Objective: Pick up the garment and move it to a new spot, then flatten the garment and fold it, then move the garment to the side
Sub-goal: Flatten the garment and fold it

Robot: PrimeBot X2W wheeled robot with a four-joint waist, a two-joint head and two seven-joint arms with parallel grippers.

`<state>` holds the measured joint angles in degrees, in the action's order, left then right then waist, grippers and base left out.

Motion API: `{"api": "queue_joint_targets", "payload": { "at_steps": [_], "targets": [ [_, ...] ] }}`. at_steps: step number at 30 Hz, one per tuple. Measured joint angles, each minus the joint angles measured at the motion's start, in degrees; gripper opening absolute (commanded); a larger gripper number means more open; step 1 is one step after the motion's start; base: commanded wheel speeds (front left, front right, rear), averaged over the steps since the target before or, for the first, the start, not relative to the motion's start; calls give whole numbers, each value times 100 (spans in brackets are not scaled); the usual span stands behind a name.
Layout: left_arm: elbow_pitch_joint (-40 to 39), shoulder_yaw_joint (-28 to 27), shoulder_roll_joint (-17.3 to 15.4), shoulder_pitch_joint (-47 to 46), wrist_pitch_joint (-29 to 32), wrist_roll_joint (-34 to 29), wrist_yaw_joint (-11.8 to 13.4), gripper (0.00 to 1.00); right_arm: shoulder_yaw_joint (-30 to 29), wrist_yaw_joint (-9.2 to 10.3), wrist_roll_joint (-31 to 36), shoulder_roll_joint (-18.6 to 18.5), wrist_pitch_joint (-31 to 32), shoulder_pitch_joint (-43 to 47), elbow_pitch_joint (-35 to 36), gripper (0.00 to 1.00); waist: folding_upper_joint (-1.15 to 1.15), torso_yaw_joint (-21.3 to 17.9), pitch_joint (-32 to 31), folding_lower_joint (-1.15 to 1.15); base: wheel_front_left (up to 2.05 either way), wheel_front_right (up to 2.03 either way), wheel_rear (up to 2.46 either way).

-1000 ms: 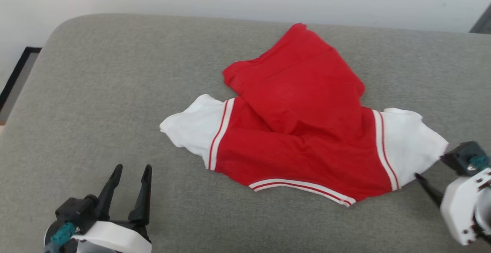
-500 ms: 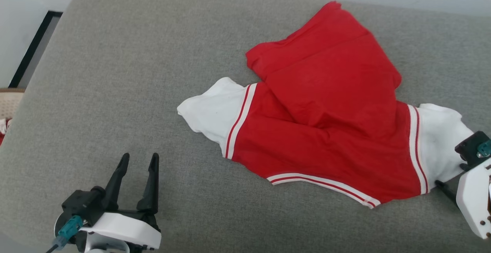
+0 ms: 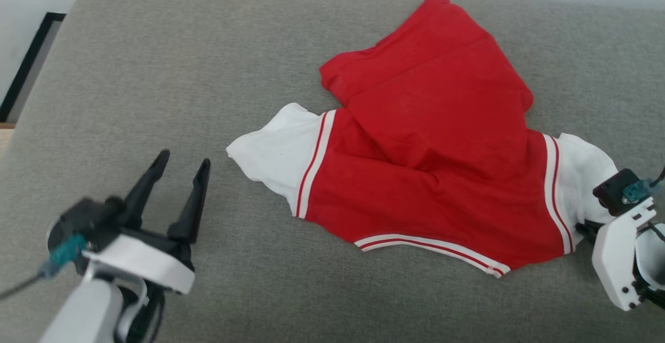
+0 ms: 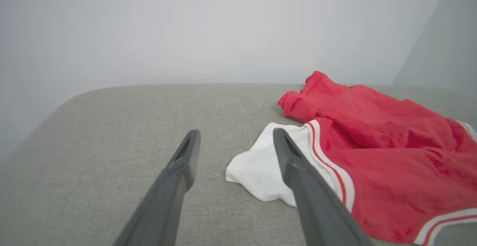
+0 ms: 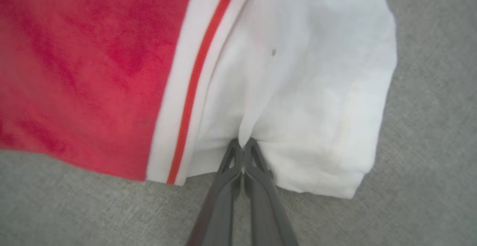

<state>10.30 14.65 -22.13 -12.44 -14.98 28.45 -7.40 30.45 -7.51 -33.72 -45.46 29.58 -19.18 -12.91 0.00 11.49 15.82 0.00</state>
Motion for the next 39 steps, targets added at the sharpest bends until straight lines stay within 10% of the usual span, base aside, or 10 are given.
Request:
{"api": "queue_joint_targets", "payload": {
  "at_steps": [5,11,27,28,31,39],
  "targets": [
    [81,1430,-1076,-763,517,1245,-10,100,101,0,36,97,-70,-163,-53,0,0,-127,68,0,0,0,0],
    [-69,2963,-2186,-1802,3089,3520,-10,100,192,-21,163,127,-29,-410,31,0,0,-241,230,0,0,0,0],
    [1127,3513,-1846,-3256,4610,5642,-9,100,129,-23,682,446,211,-720,509,0,0,-602,767,0,0,0,0],
    [1156,3543,-1834,-3284,4623,5651,-10,97,120,-23,702,465,210,-722,519,0,0,-617,782,0,0,0,0],
    [1205,3639,-1855,-3323,4562,5613,-15,0,88,-23,738,522,190,-723,525,0,0,-659,798,0,0,0,0],
    [977,3633,-1954,-3183,3996,5795,-15,0,-149,1,770,776,-299,-596,422,0,0,-724,578,0,0,0,0]
  ]
}}
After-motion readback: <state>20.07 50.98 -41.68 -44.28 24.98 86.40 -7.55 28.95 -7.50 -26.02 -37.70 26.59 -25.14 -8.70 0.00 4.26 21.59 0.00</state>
